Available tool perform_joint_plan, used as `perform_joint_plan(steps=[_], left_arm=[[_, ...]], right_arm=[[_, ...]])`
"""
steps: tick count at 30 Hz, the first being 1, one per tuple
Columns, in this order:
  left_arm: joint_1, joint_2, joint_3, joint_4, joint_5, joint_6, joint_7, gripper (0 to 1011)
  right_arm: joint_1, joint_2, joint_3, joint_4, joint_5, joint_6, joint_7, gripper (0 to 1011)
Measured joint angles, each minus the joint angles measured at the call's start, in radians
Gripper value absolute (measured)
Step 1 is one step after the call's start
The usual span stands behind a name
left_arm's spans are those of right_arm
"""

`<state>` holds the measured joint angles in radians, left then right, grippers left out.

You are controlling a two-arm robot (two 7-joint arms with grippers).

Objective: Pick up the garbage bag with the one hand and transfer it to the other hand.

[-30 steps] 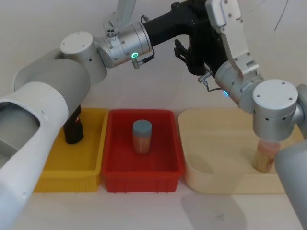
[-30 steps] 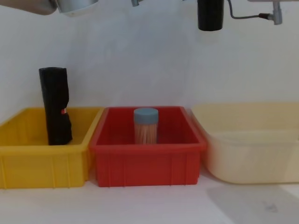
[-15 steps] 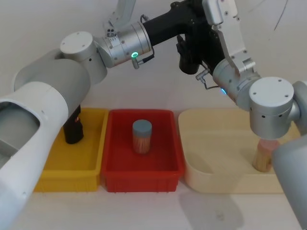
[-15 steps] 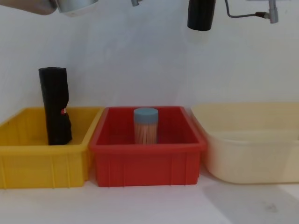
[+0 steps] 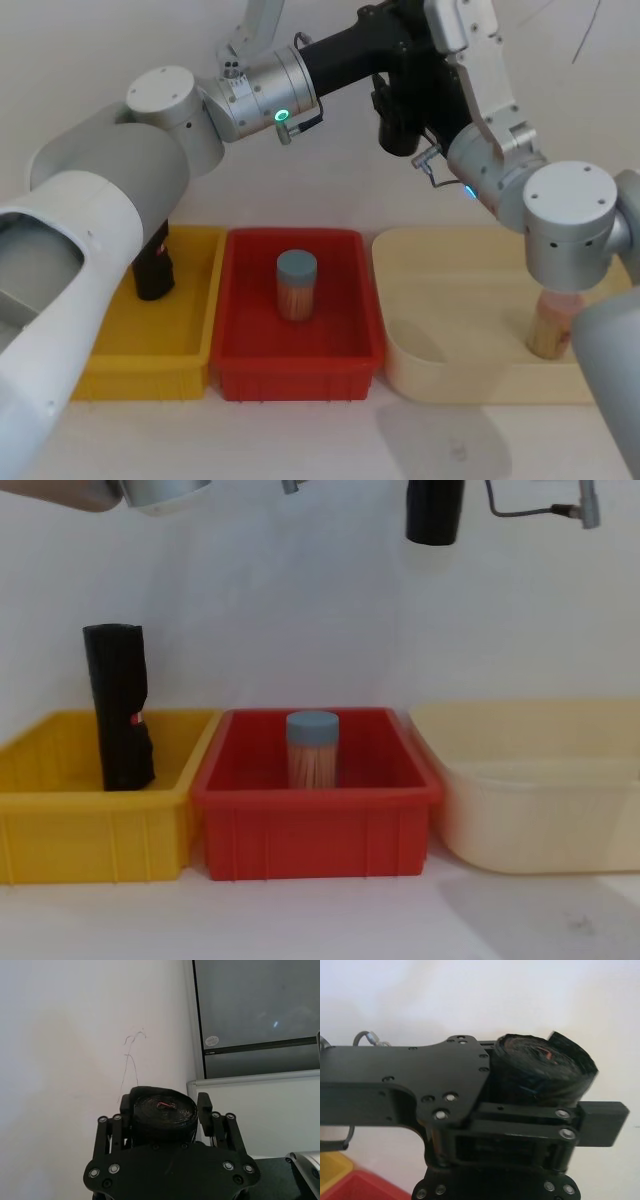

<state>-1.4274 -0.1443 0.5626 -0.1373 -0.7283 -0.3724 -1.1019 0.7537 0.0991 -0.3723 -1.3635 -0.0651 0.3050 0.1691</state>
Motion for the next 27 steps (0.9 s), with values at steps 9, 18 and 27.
perform_joint_plan(steps=[9, 18, 27], left_arm=[[0.0, 0.0, 0.0, 0.0, 0.0, 0.0, 0.0, 979], [0.0, 0.0, 0.0, 0.0, 0.0, 0.0, 0.0, 1002], [0.0, 0.0, -0.001, 0.0, 0.0, 0.0, 0.0, 1002]], right_arm=[[-0.038, 0.039, 0.023, -0.063, -0.025, 0.059, -0.017, 522], [-0.098, 0.091, 0.064, -0.148, -0.053, 0.141, -0.043, 522], [-0.181, 0.156, 0.126, -0.241, -0.077, 0.242, -0.063, 660]])
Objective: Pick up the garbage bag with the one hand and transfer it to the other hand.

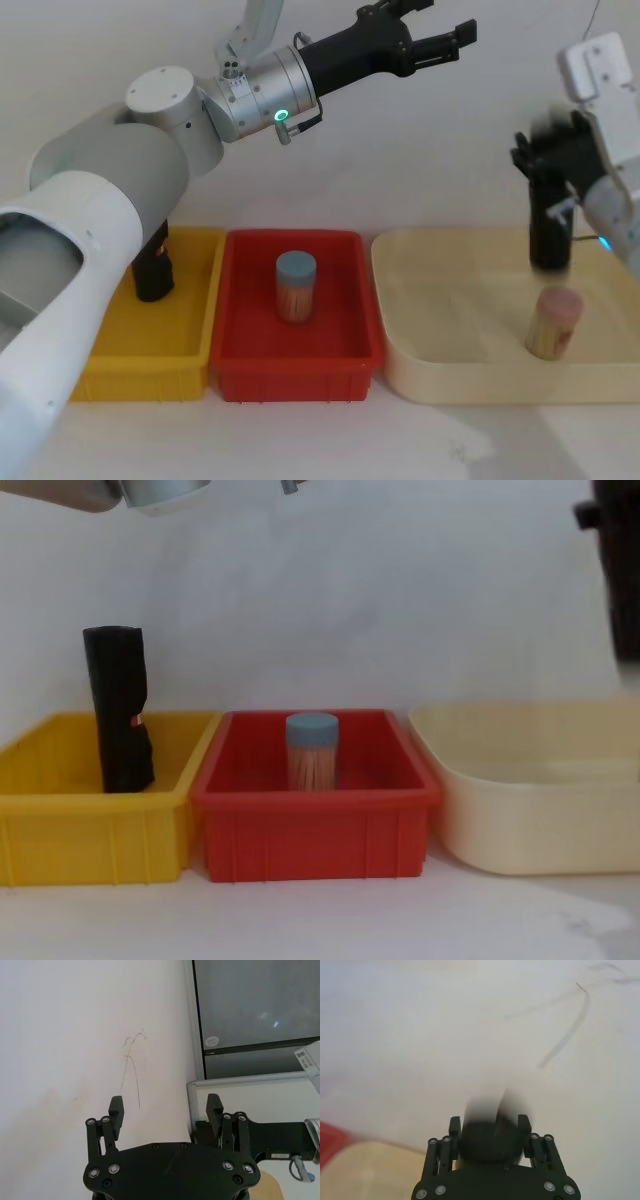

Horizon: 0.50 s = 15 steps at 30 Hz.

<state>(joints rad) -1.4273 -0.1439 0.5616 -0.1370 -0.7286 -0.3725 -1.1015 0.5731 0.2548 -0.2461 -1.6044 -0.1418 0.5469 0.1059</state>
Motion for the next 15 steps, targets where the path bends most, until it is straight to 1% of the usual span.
perform_joint_plan(steps=[1, 3, 4, 7, 8, 10, 12, 15], left_arm=[[0.0, 0.0, 0.0, 0.0, 0.0, 0.0, 0.0, 1001], [0.0, 0.0, 0.0, 0.0, 0.0, 0.0, 0.0, 1002], [0.0, 0.0, 0.0, 0.0, 0.0, 0.0, 0.0, 1002], [0.0, 0.0, 0.0, 0.0, 0.0, 0.0, 0.0, 1002], [0.0, 0.0, 0.0, 0.0, 0.0, 0.0, 0.0, 1001], [0.0, 0.0, 0.0, 0.0, 0.0, 0.0, 0.0, 1002], [0.0, 0.0, 0.0, 0.0, 0.0, 0.0, 0.0, 1002], [0.0, 0.0, 0.0, 0.0, 0.0, 0.0, 0.001, 1002]], right_arm=[[-0.015, 0.011, 0.01, -0.015, -0.003, 0.015, -0.002, 711], [-0.026, 0.019, 0.018, -0.027, -0.006, 0.027, -0.003, 762], [-0.036, 0.027, 0.025, -0.036, -0.008, 0.037, -0.005, 807], [-0.049, 0.036, 0.034, -0.049, -0.012, 0.052, -0.007, 859], [-0.052, 0.039, 0.037, -0.053, -0.013, 0.056, -0.007, 908], [-0.062, 0.046, 0.045, -0.064, -0.015, 0.067, -0.008, 932], [-0.071, 0.052, 0.05, -0.073, -0.018, 0.076, -0.01, 993], [-0.078, 0.057, 0.055, -0.079, -0.019, 0.083, -0.01, 1004]])
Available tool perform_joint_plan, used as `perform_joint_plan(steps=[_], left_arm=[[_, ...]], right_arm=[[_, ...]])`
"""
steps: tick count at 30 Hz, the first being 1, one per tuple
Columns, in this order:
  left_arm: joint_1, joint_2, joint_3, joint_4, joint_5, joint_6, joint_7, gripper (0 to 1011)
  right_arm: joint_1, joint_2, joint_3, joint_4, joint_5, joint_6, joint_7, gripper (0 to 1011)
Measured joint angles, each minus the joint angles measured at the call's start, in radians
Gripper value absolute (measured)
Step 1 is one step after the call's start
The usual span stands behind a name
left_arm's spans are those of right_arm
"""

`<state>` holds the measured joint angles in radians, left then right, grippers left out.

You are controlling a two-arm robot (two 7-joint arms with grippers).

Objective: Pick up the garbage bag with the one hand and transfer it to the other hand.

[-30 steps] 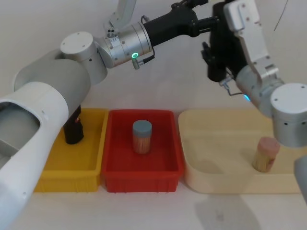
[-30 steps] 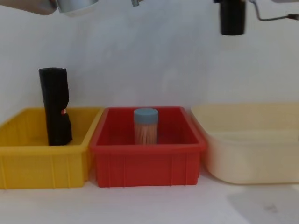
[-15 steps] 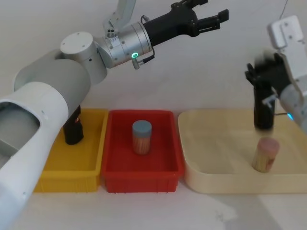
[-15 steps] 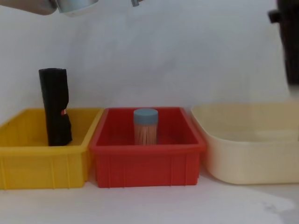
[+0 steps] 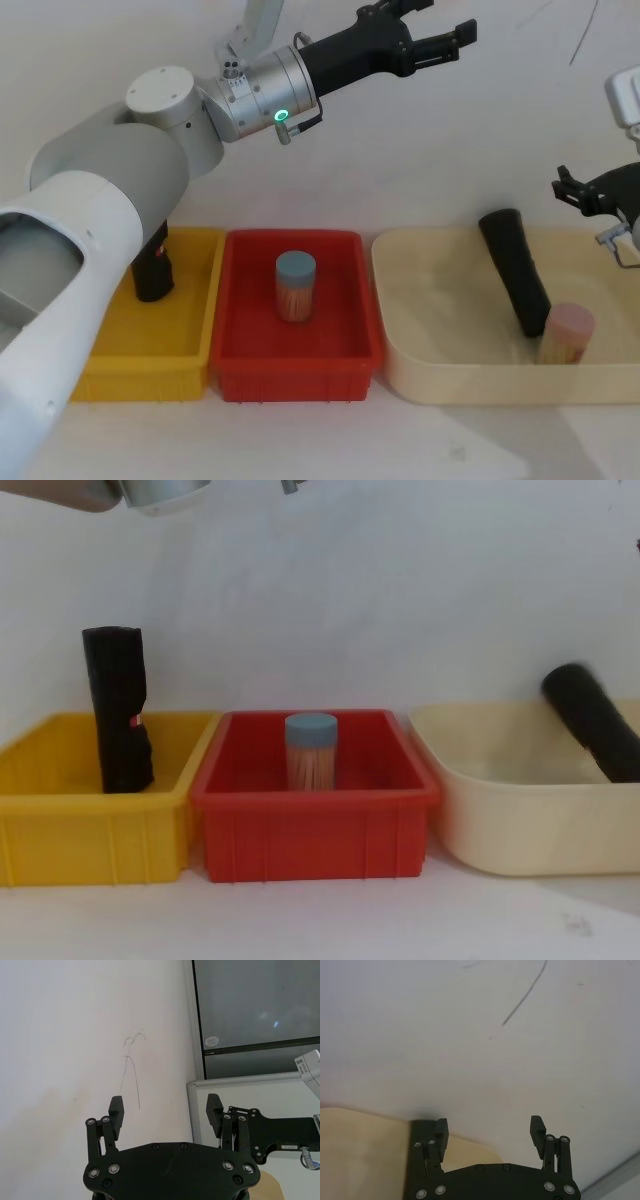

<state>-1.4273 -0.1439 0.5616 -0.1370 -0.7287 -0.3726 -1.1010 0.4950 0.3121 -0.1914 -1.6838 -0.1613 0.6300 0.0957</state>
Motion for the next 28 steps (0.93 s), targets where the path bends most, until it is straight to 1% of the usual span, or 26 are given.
perform_joint_plan(steps=[8, 28], left_arm=[[0.0, 0.0, 0.0, 0.0, 0.0, 0.0, 0.0, 1001], [0.0, 0.0, 0.0, 0.0, 0.0, 0.0, 0.0, 1001]], right_arm=[[-0.018, 0.013, 0.014, -0.019, -0.004, 0.02, -0.003, 1004], [-0.031, 0.023, 0.023, -0.032, -0.007, 0.034, -0.005, 1004]])
